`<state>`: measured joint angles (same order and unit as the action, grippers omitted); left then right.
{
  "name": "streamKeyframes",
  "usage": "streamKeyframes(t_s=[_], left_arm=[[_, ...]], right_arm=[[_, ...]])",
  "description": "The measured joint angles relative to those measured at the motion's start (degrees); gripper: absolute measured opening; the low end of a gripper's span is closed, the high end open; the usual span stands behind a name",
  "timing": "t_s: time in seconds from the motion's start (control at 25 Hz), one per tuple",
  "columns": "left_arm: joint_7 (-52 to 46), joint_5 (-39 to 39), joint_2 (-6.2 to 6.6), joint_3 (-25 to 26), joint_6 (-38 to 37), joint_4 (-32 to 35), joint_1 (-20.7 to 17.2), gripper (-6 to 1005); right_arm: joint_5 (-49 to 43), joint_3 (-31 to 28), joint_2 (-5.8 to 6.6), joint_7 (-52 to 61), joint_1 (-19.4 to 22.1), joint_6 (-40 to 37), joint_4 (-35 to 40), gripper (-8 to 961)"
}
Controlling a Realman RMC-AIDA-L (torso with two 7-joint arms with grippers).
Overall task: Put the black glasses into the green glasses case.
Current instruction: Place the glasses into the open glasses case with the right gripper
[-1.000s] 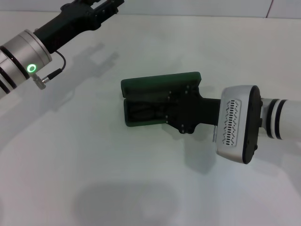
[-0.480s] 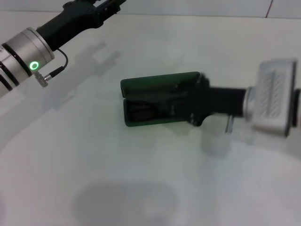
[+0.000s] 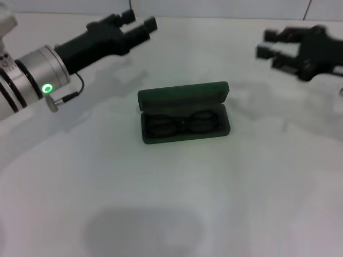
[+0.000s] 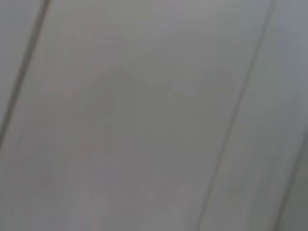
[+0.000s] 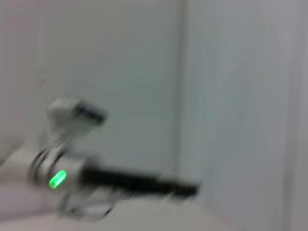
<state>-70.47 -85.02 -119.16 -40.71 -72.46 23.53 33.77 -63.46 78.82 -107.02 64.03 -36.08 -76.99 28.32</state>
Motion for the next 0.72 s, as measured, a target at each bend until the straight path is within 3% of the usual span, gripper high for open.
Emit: streamKeyframes(t_s=[0.24, 0.4, 0.48, 0.6, 0.72], left_arm=[[-10.6, -13.0, 0.51, -1.8, 3.4, 3.3, 3.0, 711], [-17.0, -18.4, 1.49, -4.3, 5.1, 4.4, 5.0, 711], [-17.0, -18.1, 1.53, -4.2, 3.2, 5.8, 4.5, 711], [-16.7, -15.3, 1.86, -3.8, -0.1, 7.5, 3.0, 711], [-15.1, -8.7, 2.08, -3.5, -0.7, 8.1, 1.0, 712]], right_arm=[[0.0, -13.0, -2.06, -0.2, 4.2, 0.4, 1.2, 403], [-1.5, -13.4, -2.29, -0.7, 5.0, -0.7, 1.4, 457], [-6.3, -12.7, -2.28, -0.6, 4.5, -3.3, 2.1, 535], [-15.6, -11.6, -2.87, 1.1, 2.1, -8.1, 3.5, 533], [-24.2, -10.6, -4.97, 4.7, -2.1, -8.9, 4.1, 531]])
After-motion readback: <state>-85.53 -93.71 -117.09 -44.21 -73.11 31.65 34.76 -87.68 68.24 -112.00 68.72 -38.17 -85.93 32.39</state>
